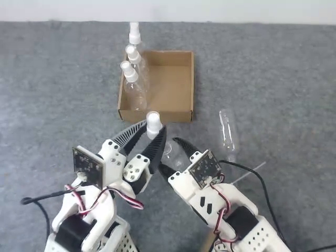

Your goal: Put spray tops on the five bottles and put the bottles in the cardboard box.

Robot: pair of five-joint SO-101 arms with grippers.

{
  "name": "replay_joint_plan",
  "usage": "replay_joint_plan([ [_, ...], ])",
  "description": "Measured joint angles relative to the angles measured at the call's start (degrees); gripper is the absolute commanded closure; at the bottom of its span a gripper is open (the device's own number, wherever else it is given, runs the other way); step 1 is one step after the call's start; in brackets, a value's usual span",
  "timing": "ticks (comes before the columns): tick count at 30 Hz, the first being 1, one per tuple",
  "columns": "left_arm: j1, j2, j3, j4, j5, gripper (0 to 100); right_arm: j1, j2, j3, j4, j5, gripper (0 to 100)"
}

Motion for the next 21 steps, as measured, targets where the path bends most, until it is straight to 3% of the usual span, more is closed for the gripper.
replay_joint_plan([
  [14, 3.7, 0.0, 0.0, 2.2, -0.7, 84, 0.1, 0.0, 0.0, 0.0, 0.0, 91.3],
  [21, 3.7, 0.0, 0.0, 2.8, -1.2, 94, 0.4, 0.0, 0.0, 0.0, 0.0, 91.3],
])
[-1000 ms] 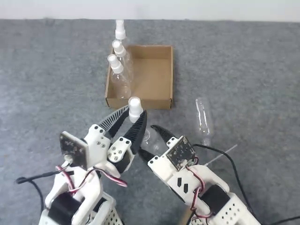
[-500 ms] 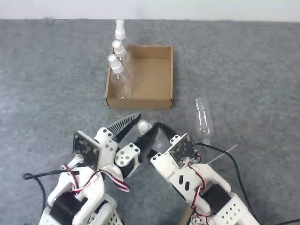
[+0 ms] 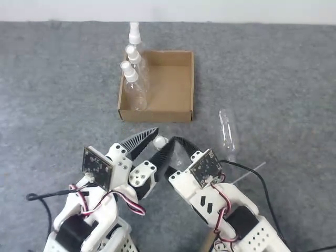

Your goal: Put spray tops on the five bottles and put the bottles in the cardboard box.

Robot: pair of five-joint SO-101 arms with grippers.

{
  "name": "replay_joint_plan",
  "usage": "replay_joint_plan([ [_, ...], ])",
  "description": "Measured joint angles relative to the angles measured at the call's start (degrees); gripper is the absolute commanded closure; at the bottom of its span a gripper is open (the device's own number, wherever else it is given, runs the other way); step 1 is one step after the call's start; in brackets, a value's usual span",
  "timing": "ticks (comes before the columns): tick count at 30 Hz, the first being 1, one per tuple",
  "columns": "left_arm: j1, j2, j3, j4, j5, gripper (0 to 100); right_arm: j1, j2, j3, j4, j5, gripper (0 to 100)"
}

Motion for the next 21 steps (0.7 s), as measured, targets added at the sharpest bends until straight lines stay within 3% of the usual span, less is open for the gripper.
replay_joint_plan([
  [9, 0.0, -0.1, 0.0, 0.1, -2.5, 96, 0.3, 0.0, 0.1, 0.0, 0.0, 91.3],
  [21, -0.1, -0.1, 5.7, -7.6, -2.7, 95, 0.6, 0.1, 0.1, 0.0, 0.0, 91.3],
])
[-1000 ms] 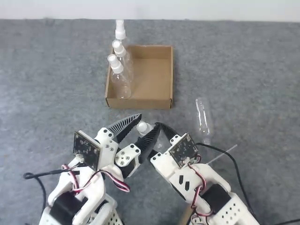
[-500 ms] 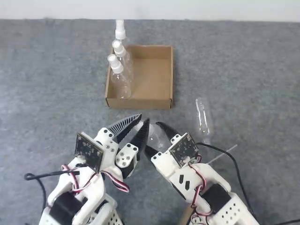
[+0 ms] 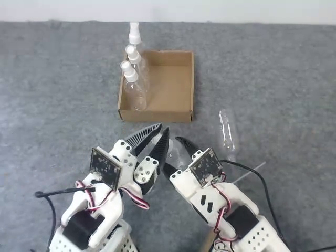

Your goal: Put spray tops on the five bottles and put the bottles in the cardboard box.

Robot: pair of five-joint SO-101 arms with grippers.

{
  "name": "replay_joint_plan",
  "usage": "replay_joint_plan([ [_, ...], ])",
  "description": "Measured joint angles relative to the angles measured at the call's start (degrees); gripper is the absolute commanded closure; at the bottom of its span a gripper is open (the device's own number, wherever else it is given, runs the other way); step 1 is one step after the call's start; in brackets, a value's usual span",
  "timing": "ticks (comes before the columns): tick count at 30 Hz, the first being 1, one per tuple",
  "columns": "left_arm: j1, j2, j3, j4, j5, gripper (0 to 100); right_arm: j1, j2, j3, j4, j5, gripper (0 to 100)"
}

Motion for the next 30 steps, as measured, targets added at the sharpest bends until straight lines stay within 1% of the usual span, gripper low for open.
replay_joint_plan([
  [3, 0.0, 0.0, 0.0, -0.1, -0.6, 95, 0.0, 0.0, 0.0, 0.0, 0.0, 91.3],
  [6, 0.4, 0.0, 0.0, -0.1, -3.3, 95, 0.0, 0.0, 0.0, 0.0, 0.0, 91.3],
  [11, 2.3, 0.0, 0.0, -0.1, -5.5, 95, 0.0, 0.0, 0.0, 0.0, 0.0, 91.2],
  [14, 2.4, 0.0, 0.0, -0.1, -7.2, 92, 0.1, 0.0, 0.0, 0.0, 0.0, 91.2],
  [16, 2.4, 0.0, 0.0, -0.1, -7.6, 89, 1.6, 0.0, 0.0, 0.0, 0.0, 91.2],
  [19, 2.0, 0.0, 0.1, 0.4, -7.6, 87, 3.7, 0.0, -0.2, 0.0, 0.2, 91.2],
  [23, 0.4, 0.0, 0.1, 1.8, -7.6, 87, 3.9, 0.0, -0.2, 0.0, 0.2, 91.2],
  [25, -0.6, 0.0, 0.1, 2.5, -7.5, 85, 3.9, 0.0, -0.2, 0.0, 0.2, 91.2],
  [28, -1.8, 0.0, -0.8, 3.9, -5.9, 81, 3.8, 0.0, -0.2, 0.0, 0.2, 91.2],
  [30, -2.6, 0.0, -1.8, 5.0, -4.5, 81, 3.7, -0.1, -0.2, 0.0, 0.0, 91.2],
])
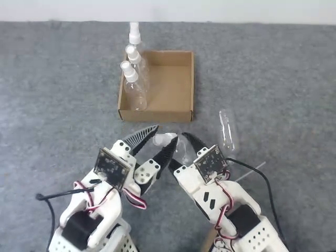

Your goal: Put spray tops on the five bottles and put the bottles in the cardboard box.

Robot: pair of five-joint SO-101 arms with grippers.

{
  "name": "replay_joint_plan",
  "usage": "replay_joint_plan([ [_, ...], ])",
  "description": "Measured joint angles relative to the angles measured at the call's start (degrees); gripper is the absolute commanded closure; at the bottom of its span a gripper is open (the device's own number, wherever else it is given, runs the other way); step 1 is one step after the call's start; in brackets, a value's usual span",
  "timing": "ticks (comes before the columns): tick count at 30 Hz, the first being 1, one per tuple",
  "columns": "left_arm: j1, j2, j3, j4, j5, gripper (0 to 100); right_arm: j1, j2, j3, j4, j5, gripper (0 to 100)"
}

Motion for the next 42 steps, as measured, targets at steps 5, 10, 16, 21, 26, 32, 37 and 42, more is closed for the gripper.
replay_joint_plan([
  [5, -4.7, 0.0, -4.9, 3.0, 4.9, 80, 0.1, 0.0, 0.0, 0.0, 0.0, 91.2],
  [10, -9.8, 0.0, -8.1, 4.7, 7.6, 80, 0.1, 0.0, 0.0, 0.0, 0.0, 91.2],
  [16, -11.5, 0.0, -8.2, 4.7, 7.9, 80, 0.1, 0.0, 0.0, 0.0, 0.0, 91.2],
  [21, -11.5, 0.0, -3.6, 0.8, 7.9, 80, 0.1, 0.0, 0.0, 0.0, 0.0, 91.2],
  [26, -7.1, 0.1, -2.2, 0.2, 5.8, 83, 0.0, 0.0, 0.0, 0.0, 0.0, 91.2],
  [32, -3.7, 0.0, -0.9, -0.6, 4.1, 84, 0.3, 0.1, 0.0, 0.0, 0.0, 91.2],
  [37, -3.8, 0.0, -0.6, -0.9, 4.1, 84, 0.3, 0.1, 0.0, 0.0, 0.0, 91.2],
  [42, -3.8, 0.0, -0.6, -0.9, 4.1, 84, 0.3, 0.1, 0.0, 0.0, 0.0, 91.2],
])
